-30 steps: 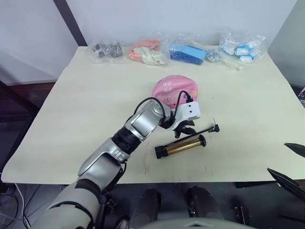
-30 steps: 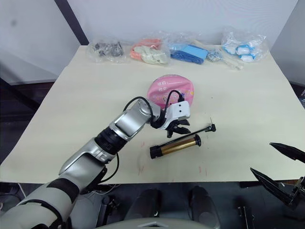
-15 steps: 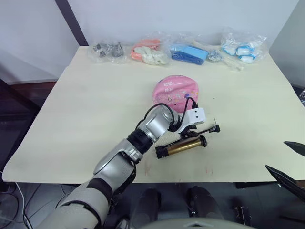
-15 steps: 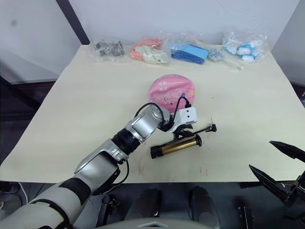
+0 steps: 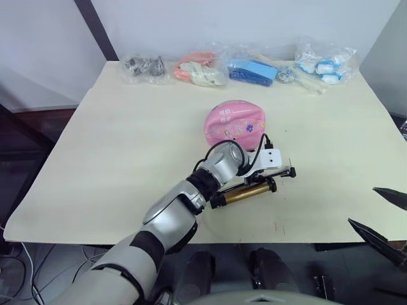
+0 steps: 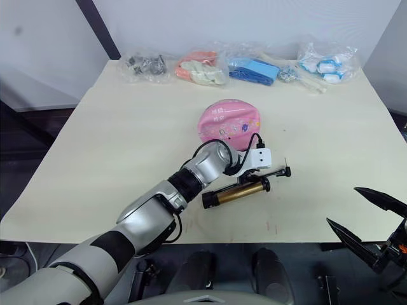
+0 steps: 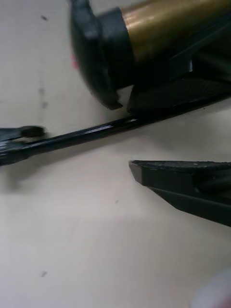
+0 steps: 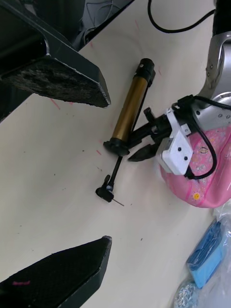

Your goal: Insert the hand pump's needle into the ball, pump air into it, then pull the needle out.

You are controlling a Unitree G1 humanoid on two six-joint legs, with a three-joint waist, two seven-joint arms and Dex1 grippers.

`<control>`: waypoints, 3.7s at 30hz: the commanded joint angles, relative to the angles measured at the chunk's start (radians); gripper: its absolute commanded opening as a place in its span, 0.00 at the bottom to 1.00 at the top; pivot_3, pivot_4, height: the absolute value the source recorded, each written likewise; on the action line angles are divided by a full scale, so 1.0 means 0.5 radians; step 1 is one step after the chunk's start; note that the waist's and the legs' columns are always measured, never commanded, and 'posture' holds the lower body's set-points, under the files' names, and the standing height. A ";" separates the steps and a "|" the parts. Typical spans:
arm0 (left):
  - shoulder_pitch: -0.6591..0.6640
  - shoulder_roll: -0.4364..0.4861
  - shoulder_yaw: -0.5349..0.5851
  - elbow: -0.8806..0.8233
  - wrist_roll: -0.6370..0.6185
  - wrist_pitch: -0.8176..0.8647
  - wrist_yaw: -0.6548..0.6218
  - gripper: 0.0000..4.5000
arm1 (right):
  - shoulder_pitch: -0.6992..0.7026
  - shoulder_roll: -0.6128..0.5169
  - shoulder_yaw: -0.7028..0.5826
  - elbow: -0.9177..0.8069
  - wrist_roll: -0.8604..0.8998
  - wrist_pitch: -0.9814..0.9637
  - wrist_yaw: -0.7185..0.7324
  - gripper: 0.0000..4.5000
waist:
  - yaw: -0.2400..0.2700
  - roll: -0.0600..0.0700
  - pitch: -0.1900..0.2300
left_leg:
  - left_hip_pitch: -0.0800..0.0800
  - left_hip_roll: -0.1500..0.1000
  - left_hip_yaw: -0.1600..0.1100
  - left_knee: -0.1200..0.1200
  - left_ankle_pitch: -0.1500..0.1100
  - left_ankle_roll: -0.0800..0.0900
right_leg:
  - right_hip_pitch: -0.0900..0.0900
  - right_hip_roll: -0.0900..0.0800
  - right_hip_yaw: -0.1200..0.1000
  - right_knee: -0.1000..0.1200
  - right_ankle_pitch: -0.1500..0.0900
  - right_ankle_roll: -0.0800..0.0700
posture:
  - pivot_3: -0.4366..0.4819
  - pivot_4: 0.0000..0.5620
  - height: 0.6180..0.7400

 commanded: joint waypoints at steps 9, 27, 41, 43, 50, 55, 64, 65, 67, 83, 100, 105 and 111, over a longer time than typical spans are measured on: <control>-0.039 -0.077 -0.003 0.219 0.115 -0.187 -0.081 0.38 | 0.025 -0.008 -0.011 -0.056 0.029 -0.017 -0.035 1.00 | 0.000 0.000 0.000 | 0.001 -0.001 0.000 0.001 0.000 0.000 | 0.001 -0.001 0.000 0.000 0.000 0.001 | 0.48 0.27 1.00; 0.154 0.102 0.411 -0.284 -0.179 -0.141 -0.320 0.01 | 0.087 0.027 -0.025 -0.140 0.103 0.152 -0.336 1.00 | -0.007 0.001 -0.001 | 0.001 -0.002 0.000 0.001 0.003 0.005 | 0.003 -0.003 0.001 -0.001 0.002 0.006 | 0.48 0.27 1.00; 0.669 0.290 0.659 -1.216 -0.597 0.028 -0.364 0.01 | -0.437 0.078 0.445 -0.225 0.892 0.735 -1.532 1.00 | -0.012 0.003 -0.002 | 0.000 0.001 0.001 0.002 0.003 0.005 | 0.000 -0.003 0.003 0.002 0.004 0.004 | 0.48 0.27 1.00; 0.726 0.312 0.673 -1.290 -0.630 0.017 -0.348 0.01 | -0.492 0.040 0.512 -0.192 1.106 0.758 -1.684 1.00 | -0.007 0.004 -0.003 | 0.000 0.001 0.000 0.002 0.003 0.005 | 0.000 -0.004 0.001 0.002 0.004 0.004 | 0.48 0.27 1.00; 0.915 0.380 0.684 -1.425 -0.700 -0.165 -0.291 0.01 | -0.790 -0.069 0.793 -0.022 1.643 0.744 -2.044 1.00 | -0.009 0.004 -0.002 | 0.000 0.000 0.001 0.002 0.003 0.005 | 0.000 -0.004 0.003 0.002 0.004 0.004 | 0.48 0.27 1.00; 0.973 0.424 0.662 -1.431 -0.680 -0.310 -0.261 0.01 | -0.920 -0.343 0.874 0.170 1.998 0.801 -2.184 1.00 | -0.010 0.003 -0.002 | -0.001 -0.001 0.000 0.002 0.004 0.005 | 0.000 -0.003 0.001 0.001 0.004 0.004 | 0.48 0.27 1.00; 1.036 0.447 0.647 -1.463 -0.685 -0.342 -0.175 0.01 | -1.185 -0.506 1.093 0.324 2.200 0.804 -2.356 1.00 | -0.006 0.003 -0.002 | -0.002 0.000 0.000 0.002 0.004 0.006 | 0.000 -0.002 0.001 0.001 0.004 0.004 | 0.48 0.27 1.00; 1.041 0.448 0.646 -1.469 -0.684 -0.341 -0.164 0.00 | -1.210 -0.509 1.111 0.333 2.198 0.804 -2.368 0.94 | -0.007 0.002 -0.002 | -0.002 0.000 0.000 0.002 0.004 0.006 | 0.000 -0.003 0.001 0.000 0.004 0.004 | 0.48 0.27 1.00; 1.046 0.442 0.644 -1.475 -0.683 -0.332 -0.144 0.00 | -1.263 -0.513 1.151 0.346 2.194 0.807 -2.387 0.83 | -0.007 0.002 -0.002 | -0.002 0.000 0.001 0.003 0.004 0.006 | 0.000 -0.004 0.002 0.000 0.004 0.004 | 0.48 0.27 1.00; 1.036 0.424 0.626 -1.519 -0.700 -0.255 -0.074 0.00 | -1.429 -0.320 1.292 0.351 2.016 0.710 -2.539 0.65 | -0.008 0.002 -0.002 | -0.001 0.000 0.001 0.002 0.004 0.006 | 0.000 -0.003 0.002 0.000 0.004 0.004 | 0.48 0.27 1.00; 1.030 0.442 0.623 -1.579 -0.728 -0.195 -0.076 0.00 | -1.520 -0.161 1.356 0.363 1.866 0.706 -2.563 0.65 | -0.009 0.002 -0.002 | -0.002 0.000 0.000 0.002 0.004 0.006 | 0.000 -0.003 0.001 -0.001 0.004 0.004 | 0.48 0.27 1.00; 1.027 0.446 0.624 -1.583 -0.734 -0.185 -0.073 0.00 | -1.522 -0.143 1.356 0.357 1.856 0.707 -2.556 0.65 | -0.009 0.003 -0.002 | -0.002 0.000 0.000 0.002 0.004 0.006 | 0.000 -0.003 0.001 -0.001 0.004 0.004 | 0.48 0.27 1.00; 1.029 0.451 0.628 -1.596 -0.746 -0.165 -0.071 0.00 | -1.506 -0.146 1.349 0.324 1.868 0.712 -2.553 0.65 | -0.009 0.002 -0.002 | -0.002 0.000 0.000 0.002 0.004 0.006 | 0.000 -0.003 0.001 -0.001 0.004 0.004 | 0.48 0.27 1.00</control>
